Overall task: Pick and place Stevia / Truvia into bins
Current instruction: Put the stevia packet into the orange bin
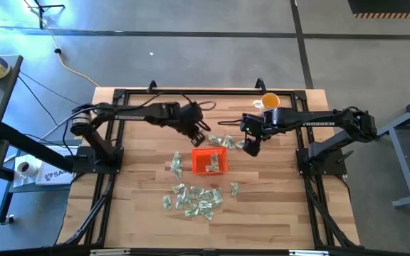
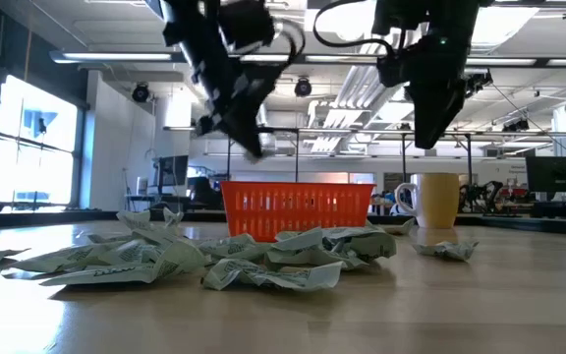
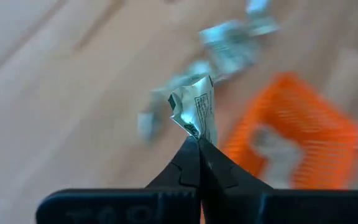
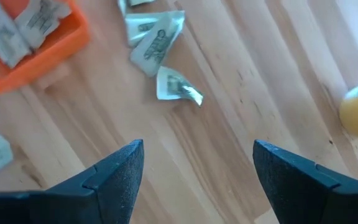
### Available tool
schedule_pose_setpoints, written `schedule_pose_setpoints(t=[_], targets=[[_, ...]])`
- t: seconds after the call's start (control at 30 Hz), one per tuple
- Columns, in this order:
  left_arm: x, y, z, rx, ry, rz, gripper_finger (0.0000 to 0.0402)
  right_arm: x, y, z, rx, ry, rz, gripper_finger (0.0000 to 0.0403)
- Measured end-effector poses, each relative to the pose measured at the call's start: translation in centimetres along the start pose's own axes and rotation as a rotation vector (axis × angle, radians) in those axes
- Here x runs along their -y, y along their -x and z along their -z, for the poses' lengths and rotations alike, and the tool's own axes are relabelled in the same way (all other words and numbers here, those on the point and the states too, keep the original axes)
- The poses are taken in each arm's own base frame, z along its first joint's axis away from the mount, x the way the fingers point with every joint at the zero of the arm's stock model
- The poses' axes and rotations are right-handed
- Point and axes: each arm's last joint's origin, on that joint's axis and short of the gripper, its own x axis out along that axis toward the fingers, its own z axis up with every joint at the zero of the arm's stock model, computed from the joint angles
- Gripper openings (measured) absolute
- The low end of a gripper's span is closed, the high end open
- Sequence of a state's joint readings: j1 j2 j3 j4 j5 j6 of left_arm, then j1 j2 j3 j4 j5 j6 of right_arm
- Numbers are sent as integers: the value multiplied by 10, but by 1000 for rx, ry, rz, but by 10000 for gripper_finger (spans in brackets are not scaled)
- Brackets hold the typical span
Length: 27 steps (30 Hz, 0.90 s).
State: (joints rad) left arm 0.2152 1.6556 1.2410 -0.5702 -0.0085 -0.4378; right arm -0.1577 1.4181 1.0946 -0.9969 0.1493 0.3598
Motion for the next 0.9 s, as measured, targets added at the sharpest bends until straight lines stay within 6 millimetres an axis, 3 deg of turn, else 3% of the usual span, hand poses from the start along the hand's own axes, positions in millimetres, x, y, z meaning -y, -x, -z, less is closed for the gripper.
schedule_pose_setpoints(t=[0.2, 0.3, 0.47, 0.6, 0.77, 0.9], targets=[[44, -11, 17, -24, -48, 132, 23, 0, -13, 4, 8, 155, -6, 291], [61, -18, 23, -2, -30, 150, 62, 1, -32, 12, 0, 200, -69, 291], [70, -23, 33, -35, -24, 138, 178, 4, -57, 33, -59, 291, -68, 291], [71, -22, 36, -68, -33, 147, 244, 3, -67, 34, 21, 436, -56, 291], [69, -16, 46, -161, -10, 111, 267, 5, -75, 22, 200, 570, -22, 291], [72, 2, 57, -173, -34, 40, 247, 13, -89, 16, 167, 531, -51, 287]])
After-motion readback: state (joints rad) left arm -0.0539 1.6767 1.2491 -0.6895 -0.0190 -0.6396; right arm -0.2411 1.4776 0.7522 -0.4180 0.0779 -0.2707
